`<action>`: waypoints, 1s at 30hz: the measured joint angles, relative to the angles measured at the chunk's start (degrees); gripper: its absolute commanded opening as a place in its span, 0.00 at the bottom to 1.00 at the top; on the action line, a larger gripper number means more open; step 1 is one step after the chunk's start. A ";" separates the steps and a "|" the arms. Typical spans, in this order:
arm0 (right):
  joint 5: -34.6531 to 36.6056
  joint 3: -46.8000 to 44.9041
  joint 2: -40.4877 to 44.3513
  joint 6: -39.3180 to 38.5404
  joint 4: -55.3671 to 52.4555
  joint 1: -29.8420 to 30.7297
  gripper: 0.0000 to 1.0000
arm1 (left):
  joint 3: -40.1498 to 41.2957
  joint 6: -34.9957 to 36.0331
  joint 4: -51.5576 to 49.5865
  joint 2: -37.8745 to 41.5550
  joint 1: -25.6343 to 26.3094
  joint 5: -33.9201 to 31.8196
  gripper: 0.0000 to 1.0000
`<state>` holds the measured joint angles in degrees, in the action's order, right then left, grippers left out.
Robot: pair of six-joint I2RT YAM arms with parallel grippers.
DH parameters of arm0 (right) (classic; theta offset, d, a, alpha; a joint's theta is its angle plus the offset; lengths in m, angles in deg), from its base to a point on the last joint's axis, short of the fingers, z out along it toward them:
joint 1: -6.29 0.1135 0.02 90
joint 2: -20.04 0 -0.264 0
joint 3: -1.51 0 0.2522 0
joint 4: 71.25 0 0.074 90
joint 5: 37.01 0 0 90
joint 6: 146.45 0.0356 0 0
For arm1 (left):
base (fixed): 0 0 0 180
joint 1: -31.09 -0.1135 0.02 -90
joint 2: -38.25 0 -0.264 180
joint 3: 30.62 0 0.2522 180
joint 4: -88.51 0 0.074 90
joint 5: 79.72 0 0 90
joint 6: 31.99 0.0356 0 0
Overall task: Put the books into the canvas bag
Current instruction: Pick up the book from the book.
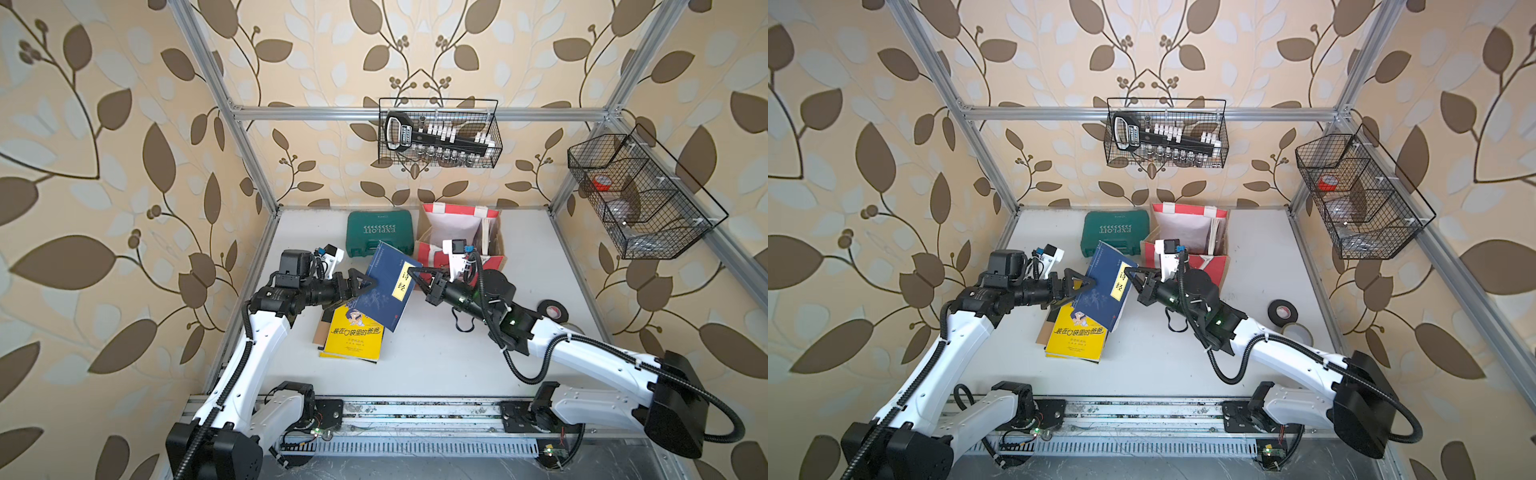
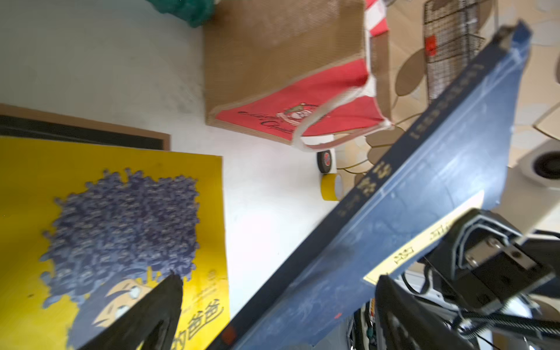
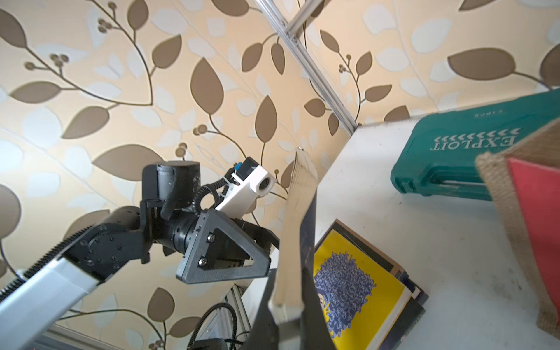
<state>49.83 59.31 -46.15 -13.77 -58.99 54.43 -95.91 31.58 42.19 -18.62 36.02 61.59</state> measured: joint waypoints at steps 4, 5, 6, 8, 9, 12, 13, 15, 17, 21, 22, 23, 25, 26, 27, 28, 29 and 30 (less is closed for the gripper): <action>1.68 -1.51 4.04 0.96 0.15 -0.72 0.00 | 1.16 -2.82 5.73 0.55 0.35 4.07 0.99; 1.73 -1.79 4.66 1.25 0.20 -0.98 0.00 | 1.46 -3.72 6.84 0.50 0.42 4.70 0.99; 1.79 -2.03 5.09 1.66 0.28 -1.22 0.00 | 1.75 -4.15 7.78 0.48 0.50 5.33 0.99; 2.16 -2.73 5.90 2.58 0.46 -1.73 0.00 | 2.19 -5.49 9.90 0.46 1.16 6.10 0.99; 2.21 -3.26 6.29 3.02 0.96 -2.01 0.00 | 2.19 -5.75 10.45 0.44 1.55 6.23 0.99; 1.64 -4.61 7.32 4.98 2.23 -3.34 0.00 | 2.19 -6.29 11.93 0.44 3.13 5.51 0.99; 1.14 -4.66 7.32 5.66 2.56 -3.76 0.00 | 2.19 -6.51 12.28 0.44 3.72 5.16 0.99; 0.33 -4.66 7.32 6.69 3.02 -4.20 0.00 | 2.19 -6.78 12.85 0.31 4.48 4.44 0.99; -0.52 -4.66 7.32 7.50 3.54 -4.28 0.00 | 2.19 -6.88 13.14 0.04 5.05 3.58 0.99; -1.92 -4.66 7.32 8.59 4.20 -4.31 0.00 | 2.19 -7.08 13.14 -0.52 5.64 2.14 0.99; -2.23 -4.66 7.37 9.05 4.28 -4.35 0.00 | 2.19 -7.15 13.14 -0.68 5.64 1.86 0.99; -2.43 -4.63 7.43 9.49 4.33 -4.35 0.00 | 2.19 -7.23 13.16 -0.81 5.64 1.55 0.99; -2.64 -4.63 7.69 10.08 4.46 -4.39 0.00 | 2.19 -7.63 13.51 -0.96 5.64 1.25 0.99; -2.64 -4.63 7.98 10.25 4.55 -4.39 0.00 | 2.21 -8.00 13.94 -1.01 5.64 1.25 0.96; -2.64 -4.63 8.24 10.27 4.59 -4.39 0.00 | 2.25 -8.28 14.40 -1.01 5.64 1.38 0.89; -2.62 -4.63 8.52 10.27 4.61 -4.39 0.00 | 2.47 -8.70 15.54 -0.98 5.62 2.05 0.79; -2.49 -4.63 8.79 10.27 4.66 -4.42 0.00 | 2.99 -9.53 17.40 -0.90 5.64 2.91 0.67; -2.36 -4.63 8.90 10.29 4.66 -4.48 0.00 | 3.61 -10.75 18.97 -0.72 5.64 3.93 0.59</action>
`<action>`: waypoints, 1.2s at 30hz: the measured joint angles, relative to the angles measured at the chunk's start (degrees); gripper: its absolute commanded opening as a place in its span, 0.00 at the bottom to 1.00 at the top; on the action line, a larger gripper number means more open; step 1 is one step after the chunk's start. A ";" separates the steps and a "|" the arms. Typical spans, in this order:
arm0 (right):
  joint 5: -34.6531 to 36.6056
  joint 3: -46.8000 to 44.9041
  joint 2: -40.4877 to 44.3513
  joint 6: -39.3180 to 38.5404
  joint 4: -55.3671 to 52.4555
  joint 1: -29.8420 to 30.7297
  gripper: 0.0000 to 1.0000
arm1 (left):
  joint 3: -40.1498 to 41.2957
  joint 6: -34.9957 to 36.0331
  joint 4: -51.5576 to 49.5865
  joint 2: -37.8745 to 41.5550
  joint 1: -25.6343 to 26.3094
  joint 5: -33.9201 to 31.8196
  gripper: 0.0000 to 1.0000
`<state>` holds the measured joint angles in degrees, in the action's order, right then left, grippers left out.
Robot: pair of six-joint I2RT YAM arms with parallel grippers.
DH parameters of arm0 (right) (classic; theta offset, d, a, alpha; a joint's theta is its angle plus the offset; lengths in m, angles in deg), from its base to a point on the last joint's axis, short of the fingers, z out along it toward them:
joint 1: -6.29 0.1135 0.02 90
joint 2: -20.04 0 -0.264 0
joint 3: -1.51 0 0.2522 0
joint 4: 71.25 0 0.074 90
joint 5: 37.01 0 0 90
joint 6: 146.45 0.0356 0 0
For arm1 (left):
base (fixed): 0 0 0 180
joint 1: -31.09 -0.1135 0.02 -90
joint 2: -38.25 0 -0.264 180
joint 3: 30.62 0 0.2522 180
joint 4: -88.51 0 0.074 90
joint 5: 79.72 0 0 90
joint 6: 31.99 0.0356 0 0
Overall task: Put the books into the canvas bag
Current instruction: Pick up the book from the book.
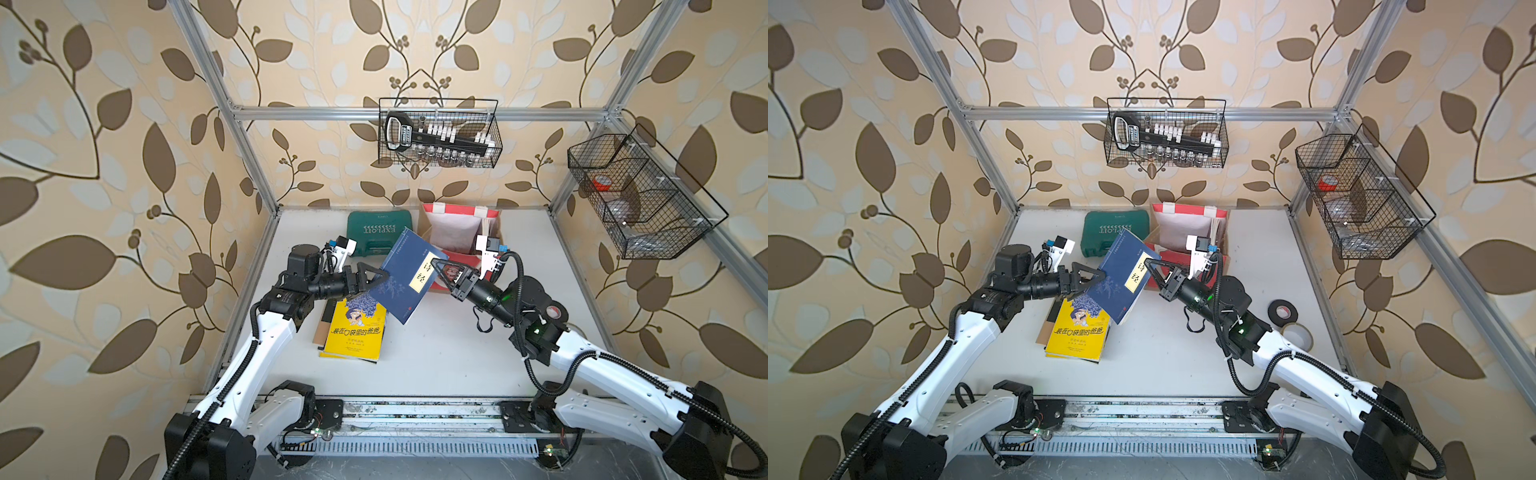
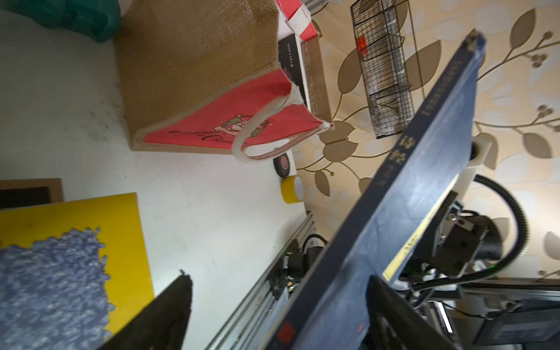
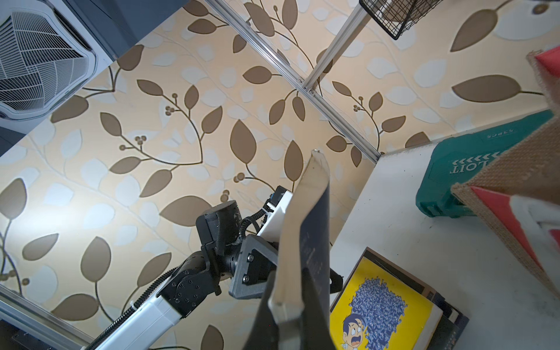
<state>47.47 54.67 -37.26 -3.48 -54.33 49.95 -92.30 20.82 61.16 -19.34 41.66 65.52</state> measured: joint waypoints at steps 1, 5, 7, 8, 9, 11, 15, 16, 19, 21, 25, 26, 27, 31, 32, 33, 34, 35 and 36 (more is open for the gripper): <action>0.17 0.00 0.02 0.15 0.09 -0.09 0.00 | 0.81 -1.03 1.97 0.26 0.02 1.07 0.53; 0.94 -0.22 -0.04 0.83 1.09 -0.46 0.00 | 2.47 -3.96 6.78 2.23 0.79 4.70 0.37; 1.14 -0.42 -0.15 1.03 1.86 -0.66 0.00 | 2.47 -4.15 7.93 3.48 1.25 6.23 0.24; 1.29 -0.46 -0.22 1.01 2.12 -0.68 0.00 | 2.38 -4.15 8.04 4.07 1.44 6.60 0.17; 1.38 -0.48 -0.22 0.98 2.21 -0.79 0.00 | 2.25 -4.17 7.89 4.57 1.42 7.08 0.13; 1.27 -0.50 -0.26 0.48 2.14 -1.03 0.00 | 1.62 -3.08 7.43 5.31 1.42 7.89 0.04; -3.87 -0.17 -0.72 -2.45 0.96 -4.76 0.30 | -0.68 -1.07 4.59 5.95 1.42 8.79 0.00; -7.06 0.15 -1.20 -3.23 0.22 -7.06 0.43 | -1.36 -0.24 3.48 5.99 1.51 9.42 0.00; -17.25 0.72 -2.49 -4.11 -1.70 -15.96 0.69 | -2.89 2.47 0.00 6.36 1.86 11.21 0.00; -23.87 1.29 -3.04 -4.79 -3.28 -21.24 0.77 | -3.26 3.69 -1.57 6.51 1.86 12.24 0.00; -36.92 3.17 -3.19 -9.20 -8.00 -27.80 0.88 | -3.28 4.22 -2.12 6.47 2.03 14.01 0.00; -39.78 3.85 -3.19 -10.80 -9.60 -28.35 0.90 | -3.28 4.24 -1.97 6.47 2.25 14.40 0.00; -42.29 4.59 -3.19 -12.33 -11.21 -28.59 0.92 | -3.28 4.26 -1.84 6.45 2.29 14.86 0.00; -50.90 7.10 -2.80 -18.32 -16.68 -28.68 0.93 | -3.28 4.72 -1.38 6.03 3.56 16.55 0.00; -52.35 7.52 -2.51 -19.67 -18.05 -28.68 0.93 | -3.28 4.96 -1.25 5.81 4.02 16.81 0.00; -53.59 7.78 -2.29 -20.65 -18.91 -28.68 0.93 | -3.28 5.31 -1.27 5.64 4.50 16.94 0.00; -54.86 7.93 -2.05 -21.53 -19.56 -28.68 0.93 | -3.28 5.60 -1.29 5.44 4.90 17.07 0.00; -56.04 7.98 -1.86 -22.16 -20.11 -28.68 0.93 | -3.28 5.79 -1.33 5.29 5.25 17.31 0.00; -56.89 7.98 -1.68 -22.56 -20.57 -28.68 0.92 | -3.28 5.99 -1.36 5.18 5.27 17.46 0.00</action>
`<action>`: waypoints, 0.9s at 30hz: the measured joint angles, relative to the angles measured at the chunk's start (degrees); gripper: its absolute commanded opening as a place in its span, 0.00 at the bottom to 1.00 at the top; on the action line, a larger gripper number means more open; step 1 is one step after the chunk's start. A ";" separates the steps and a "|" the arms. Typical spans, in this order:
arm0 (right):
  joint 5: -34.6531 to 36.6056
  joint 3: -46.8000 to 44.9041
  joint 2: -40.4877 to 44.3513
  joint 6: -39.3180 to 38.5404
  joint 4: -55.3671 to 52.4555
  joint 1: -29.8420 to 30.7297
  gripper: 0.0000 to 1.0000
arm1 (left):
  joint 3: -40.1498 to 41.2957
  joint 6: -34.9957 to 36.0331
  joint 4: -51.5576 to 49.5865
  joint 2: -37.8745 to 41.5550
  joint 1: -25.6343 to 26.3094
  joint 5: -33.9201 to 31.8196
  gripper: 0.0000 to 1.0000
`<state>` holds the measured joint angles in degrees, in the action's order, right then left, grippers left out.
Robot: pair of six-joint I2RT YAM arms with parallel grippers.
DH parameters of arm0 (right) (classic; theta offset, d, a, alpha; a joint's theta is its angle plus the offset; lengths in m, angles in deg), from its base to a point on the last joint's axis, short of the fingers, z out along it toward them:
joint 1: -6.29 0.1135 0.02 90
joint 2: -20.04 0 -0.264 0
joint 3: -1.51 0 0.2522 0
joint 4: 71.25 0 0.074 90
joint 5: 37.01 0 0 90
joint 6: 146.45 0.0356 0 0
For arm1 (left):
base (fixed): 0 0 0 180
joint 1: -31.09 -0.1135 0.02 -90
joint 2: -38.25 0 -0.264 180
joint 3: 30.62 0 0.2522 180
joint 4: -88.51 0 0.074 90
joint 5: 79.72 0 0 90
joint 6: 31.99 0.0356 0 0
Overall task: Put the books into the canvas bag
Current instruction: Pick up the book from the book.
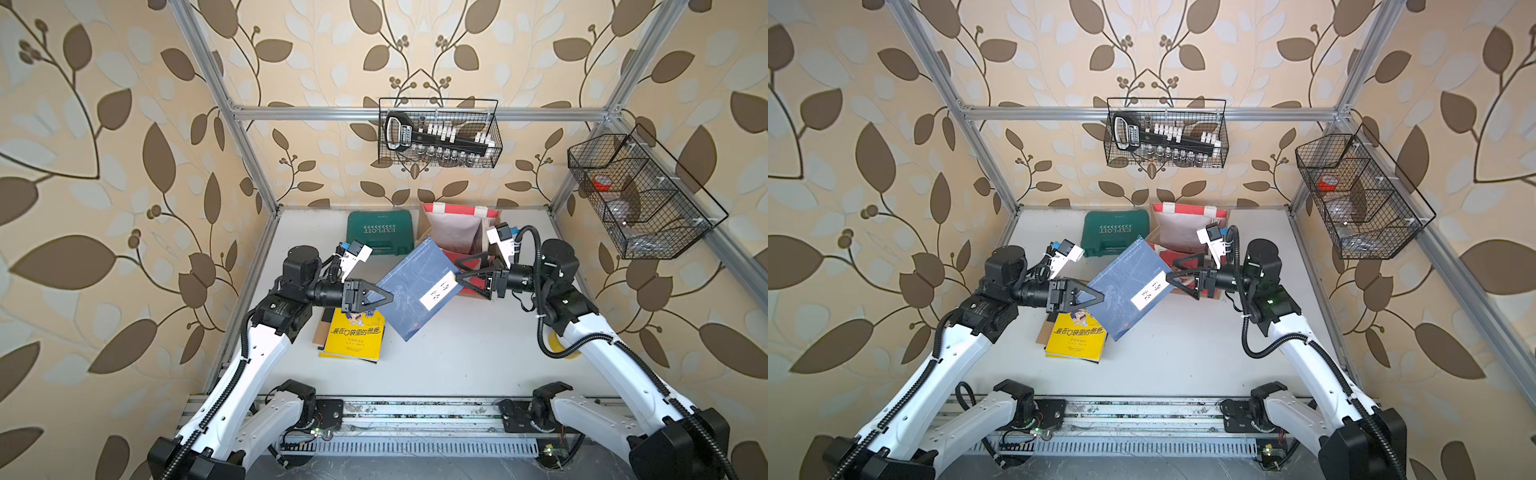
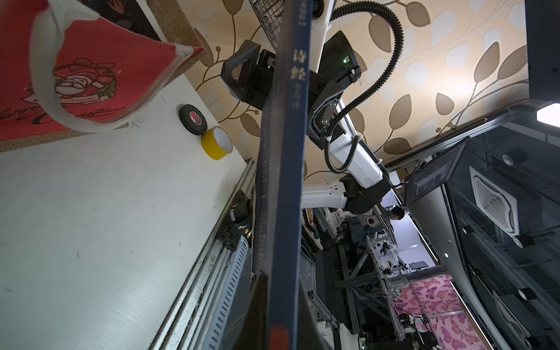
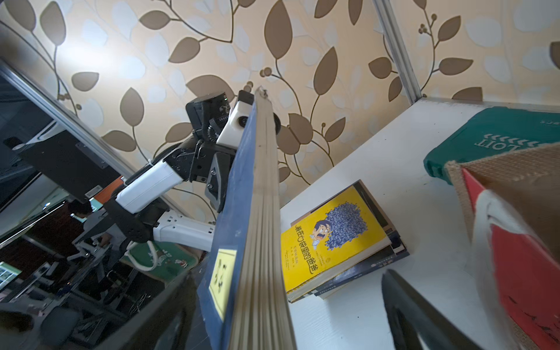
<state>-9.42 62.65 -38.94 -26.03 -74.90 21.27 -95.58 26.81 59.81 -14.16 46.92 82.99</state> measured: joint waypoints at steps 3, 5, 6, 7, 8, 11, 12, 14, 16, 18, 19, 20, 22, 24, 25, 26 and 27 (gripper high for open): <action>-2.23 0.00 0.20 -1.16 -1.09 0.48 0.89 | -0.02 0.59 -0.02 -0.46 0.00 0.46 0.00; -3.19 0.00 0.20 -1.57 -1.70 1.25 0.86 | -0.04 0.87 -0.02 -0.90 0.00 0.46 0.00; -3.45 0.02 0.20 -1.79 -1.95 1.81 0.84 | -0.04 0.94 -0.02 -1.05 0.00 0.44 0.00; -3.65 0.02 0.20 -1.97 -2.21 2.56 0.82 | -0.04 1.03 -0.02 -1.27 0.00 0.44 0.00; -3.72 0.04 0.20 -2.12 -2.43 3.39 0.77 | -0.04 1.09 -0.02 -1.44 0.00 0.44 0.00; -3.58 0.79 0.15 -2.01 -3.61 5.38 0.55 | -0.04 1.38 -0.26 -1.84 0.00 0.42 0.00; -3.48 1.25 0.11 -2.32 -3.93 5.68 0.48 | -0.04 1.66 -0.44 -1.90 0.00 0.44 0.00; -2.86 2.67 -0.02 -2.19 -5.05 5.81 0.31 | -0.24 2.58 -0.98 -2.05 0.00 0.39 0.00; -1.42 4.04 -0.04 -2.08 -6.47 5.90 0.18 | -0.74 3.19 -1.44 -2.21 0.00 0.39 0.00; 0.35 5.44 -0.13 -2.14 -8.35 5.90 0.06 | -1.22 3.87 -1.62 -2.21 0.02 0.24 0.16; 1.18 6.32 -0.31 -1.81 -9.77 5.97 0.03 | -1.57 4.44 -1.57 -2.21 0.00 -0.13 0.31; 2.36 7.34 -0.59 -1.62 -11.08 5.97 0.01 | -1.84 4.87 -1.70 -2.21 0.00 -0.44 0.54; 4.70 9.18 -1.16 -1.49 -13.11 5.75 0.00 | -2.23 5.27 -2.40 -2.23 0.00 -1.44 0.84; 7.74 11.28 -1.77 -1.31 -15.19 5.01 0.00 | -2.36 5.55 -3.32 -2.34 0.00 -2.64 0.99; 9.40 12.28 -1.95 -1.07 -15.98 4.31 0.00 | -2.43 5.66 -4.02 -2.38 0.00 -3.28 0.99; 11.26 13.29 -2.05 -0.76 -16.90 3.41 0.00 | -2.51 5.77 -4.96 -2.45 0.00 -4.33 0.99; 13.07 14.21 -2.08 -0.57 -17.75 2.43 0.00 | -2.60 5.88 -5.53 -2.47 0.00 -5.20 0.99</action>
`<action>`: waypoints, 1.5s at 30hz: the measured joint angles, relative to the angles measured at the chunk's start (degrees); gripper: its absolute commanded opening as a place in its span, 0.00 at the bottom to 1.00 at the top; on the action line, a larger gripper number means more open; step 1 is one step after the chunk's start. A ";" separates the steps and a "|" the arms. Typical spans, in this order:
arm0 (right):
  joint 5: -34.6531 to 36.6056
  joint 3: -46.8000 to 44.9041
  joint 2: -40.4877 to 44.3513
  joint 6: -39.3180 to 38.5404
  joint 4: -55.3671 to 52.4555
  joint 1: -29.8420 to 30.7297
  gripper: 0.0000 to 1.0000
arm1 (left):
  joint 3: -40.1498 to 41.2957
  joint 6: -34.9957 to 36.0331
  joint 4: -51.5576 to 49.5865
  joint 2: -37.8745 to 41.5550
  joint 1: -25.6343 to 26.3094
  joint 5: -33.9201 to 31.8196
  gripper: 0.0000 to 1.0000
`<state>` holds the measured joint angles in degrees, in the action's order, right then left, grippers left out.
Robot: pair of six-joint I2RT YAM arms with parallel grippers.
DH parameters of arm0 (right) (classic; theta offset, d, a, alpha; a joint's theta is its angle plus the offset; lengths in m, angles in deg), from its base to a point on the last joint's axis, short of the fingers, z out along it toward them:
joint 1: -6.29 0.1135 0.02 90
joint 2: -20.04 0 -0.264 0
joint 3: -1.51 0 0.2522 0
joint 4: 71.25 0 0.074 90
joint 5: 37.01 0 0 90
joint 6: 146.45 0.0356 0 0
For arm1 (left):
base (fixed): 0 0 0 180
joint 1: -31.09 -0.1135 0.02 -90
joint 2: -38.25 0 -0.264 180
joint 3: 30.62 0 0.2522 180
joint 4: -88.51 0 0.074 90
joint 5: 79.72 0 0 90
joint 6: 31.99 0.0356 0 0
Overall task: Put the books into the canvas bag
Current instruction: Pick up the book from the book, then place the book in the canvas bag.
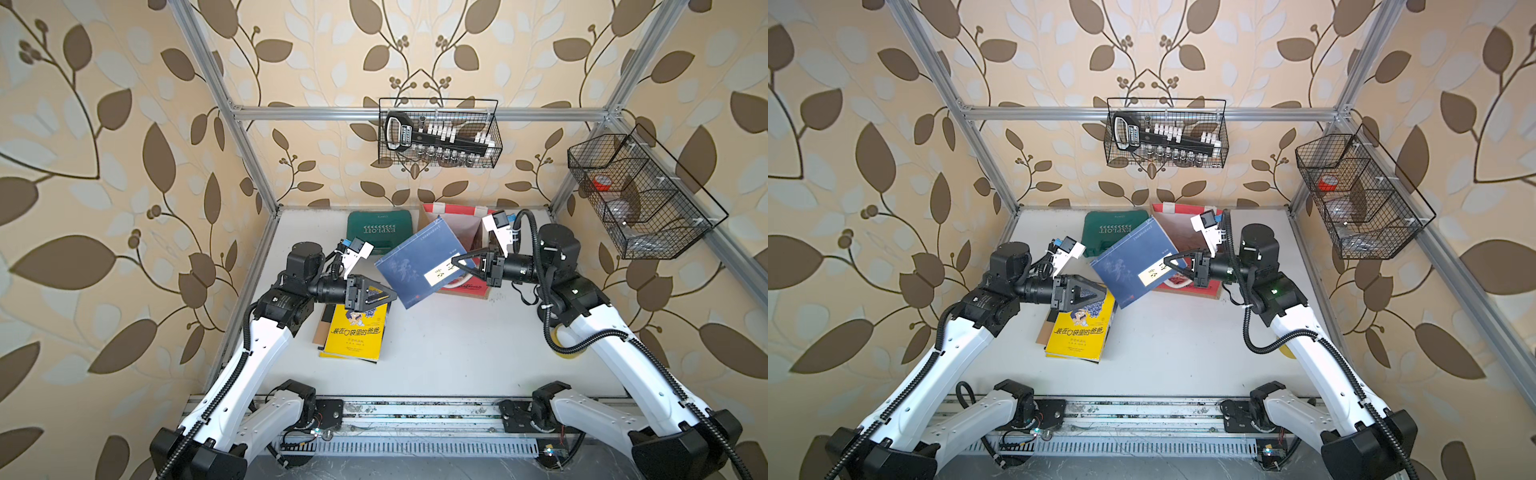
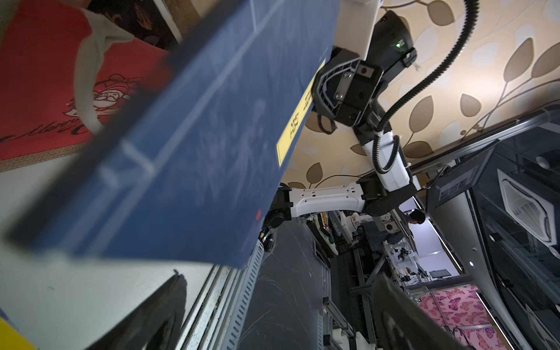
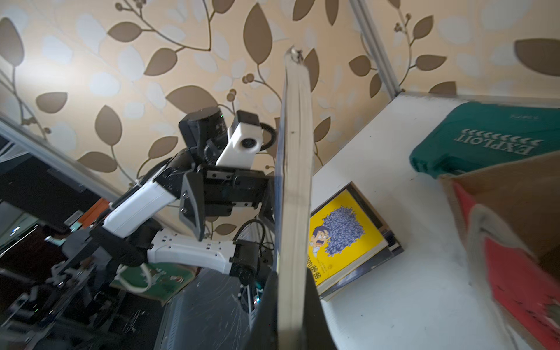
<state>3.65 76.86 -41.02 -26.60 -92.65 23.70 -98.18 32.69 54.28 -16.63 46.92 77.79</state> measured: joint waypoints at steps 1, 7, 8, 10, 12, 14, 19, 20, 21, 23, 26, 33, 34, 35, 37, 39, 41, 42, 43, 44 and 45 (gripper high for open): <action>2.10 1.11 0.00 0.17 -0.92 -1.11 0.00 | -0.09 0.13 -0.72 -0.02 0.00 -1.05 0.99; 17.88 10.49 -1.11 -0.90 -9.20 -5.31 0.00 | -0.68 0.52 -3.82 -0.70 -0.76 -7.98 0.99; 20.41 11.76 -1.31 -1.25 -10.25 -5.64 0.00 | -0.68 0.52 -4.24 -0.98 -1.22 -8.70 0.99; 24.39 13.42 -1.60 -1.73 -11.69 -6.25 0.00 | -0.70 0.55 -4.96 -1.46 -1.81 -9.88 0.99; 28.11 14.75 -2.10 -2.14 -13.18 -6.75 0.00 | -0.70 0.55 -5.44 -1.90 -2.12 -10.95 0.99; 31.43 15.61 -2.97 -2.43 -14.08 -7.10 0.00 | -0.70 0.55 -5.79 -2.03 -2.38 -11.30 0.99; 35.89 15.50 -5.09 -2.45 -15.30 -7.28 0.00 | -0.72 0.61 -6.05 -2.01 -2.38 -12.28 0.99; 36.39 15.10 -5.25 -2.38 -15.23 -7.30 0.00 | -0.72 0.70 -6.19 -1.99 -2.38 -12.41 0.99; 36.83 14.53 -5.25 -2.29 -15.17 -7.30 0.00 | -0.72 0.76 -6.36 -1.97 -2.38 -12.52 0.99; 37.64 13.31 -5.25 -2.23 -14.88 -7.32 0.00 | -0.72 0.79 -6.54 -1.97 -2.38 -12.55 0.99; 39.01 11.10 -5.25 -2.21 -14.23 -7.30 0.00 | -0.72 0.83 -6.73 -1.97 -2.38 -12.55 0.99; 44.57 7.93 -6.19 -2.40 -14.23 -7.04 0.00 | -0.72 0.85 -6.80 -1.97 -2.38 -12.55 0.99; 45.88 7.80 -6.34 -2.56 -14.27 -6.80 0.00 | -0.72 0.85 -6.82 -1.97 -2.38 -12.55 0.99; 47.12 7.72 -6.47 -2.73 -14.36 -6.47 0.00 | -0.72 0.85 -6.80 -1.97 -2.38 -12.55 0.99; 49.09 7.69 -6.60 -3.04 -14.58 -5.70 0.00 | -0.72 0.85 -6.80 -1.97 -2.38 -12.57 0.99; 51.54 7.69 -6.67 -3.43 -14.60 -4.17 0.00 | -0.72 0.85 -6.80 -1.97 -2.38 -12.55 0.99; 54.21 7.69 -7.13 -4.09 -14.67 -2.03 0.00 | -0.72 0.85 -6.80 -1.97 -2.38 -12.55 0.99; 55.43 7.69 -7.61 -4.44 -14.73 -0.90 0.00 | -0.72 0.85 -6.82 -1.97 -2.38 -12.55 0.99; 56.26 7.69 -8.13 -4.63 -14.84 -0.17 0.00 | -0.72 0.85 -6.82 -1.97 -2.38 -12.55 0.99; 57.05 7.69 -8.90 -4.87 -14.95 0.63 0.00 | -0.72 0.85 -6.82 -1.97 -2.38 -12.55 0.99; 57.70 7.69 -9.79 -5.09 -15.04 1.22 0.00 | -0.72 0.85 -6.82 -1.97 -2.38 -12.55 0.99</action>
<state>61.35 84.55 -50.81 -31.69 -107.69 24.92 -98.90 33.54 47.46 -18.59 44.54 65.24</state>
